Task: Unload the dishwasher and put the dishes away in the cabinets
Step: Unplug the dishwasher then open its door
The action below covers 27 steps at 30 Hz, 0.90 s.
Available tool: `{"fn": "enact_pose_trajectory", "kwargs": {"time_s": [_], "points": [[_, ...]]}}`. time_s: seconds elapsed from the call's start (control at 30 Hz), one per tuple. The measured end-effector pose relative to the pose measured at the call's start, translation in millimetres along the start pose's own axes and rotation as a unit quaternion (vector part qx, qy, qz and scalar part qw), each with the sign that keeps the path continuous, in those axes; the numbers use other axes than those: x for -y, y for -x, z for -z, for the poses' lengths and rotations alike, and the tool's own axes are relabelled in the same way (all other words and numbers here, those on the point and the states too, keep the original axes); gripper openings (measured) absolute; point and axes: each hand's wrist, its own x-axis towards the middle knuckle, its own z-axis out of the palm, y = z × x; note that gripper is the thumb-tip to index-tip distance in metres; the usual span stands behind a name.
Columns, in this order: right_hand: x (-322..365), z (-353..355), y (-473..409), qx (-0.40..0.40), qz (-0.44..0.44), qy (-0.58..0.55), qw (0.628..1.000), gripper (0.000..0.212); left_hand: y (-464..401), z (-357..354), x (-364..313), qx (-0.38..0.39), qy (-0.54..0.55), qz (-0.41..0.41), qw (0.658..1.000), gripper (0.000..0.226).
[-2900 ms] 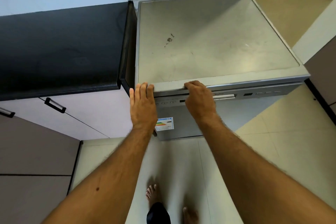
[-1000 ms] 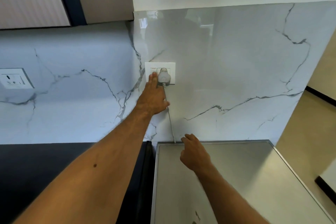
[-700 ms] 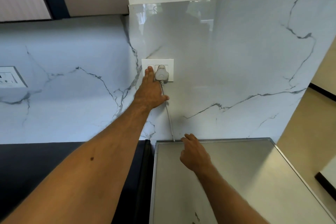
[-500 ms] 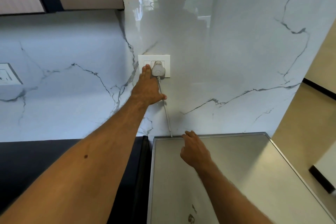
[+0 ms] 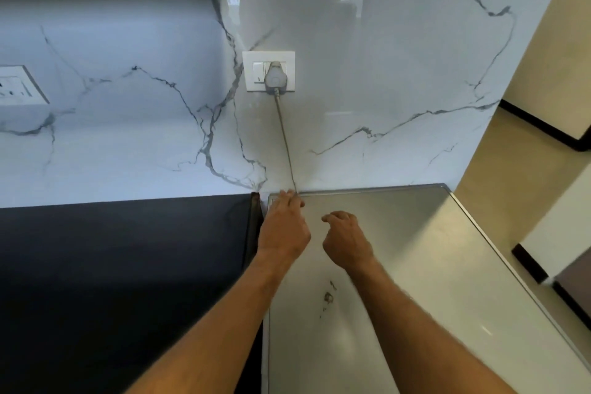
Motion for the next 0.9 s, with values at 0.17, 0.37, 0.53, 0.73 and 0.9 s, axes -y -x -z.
{"fn": "enact_pose_trajectory", "kwargs": {"time_s": [0.17,0.37,0.53,0.73,0.9], "points": [[7,0,47,0.004,-0.015,0.018,1.0,0.054,41,12,-4,-0.001,0.032,0.024,0.999,0.037],[4,-3,111,0.004,-0.033,0.046,0.998,0.051,109,13,-19,0.017,0.043,0.024,0.999,0.037],[-15,-3,160,-0.008,-0.03,0.048,0.998,0.047,157,15,-37,0.049,0.041,0.033,0.997,0.039],[-58,-1,207,-0.009,-0.061,0.016,0.998,0.043,214,1,-61,0.094,0.046,0.049,0.993,0.038],[-99,1,251,0.036,-0.049,0.063,0.996,0.044,259,-20,-89,0.128,0.039,0.081,0.988,0.04]]}}
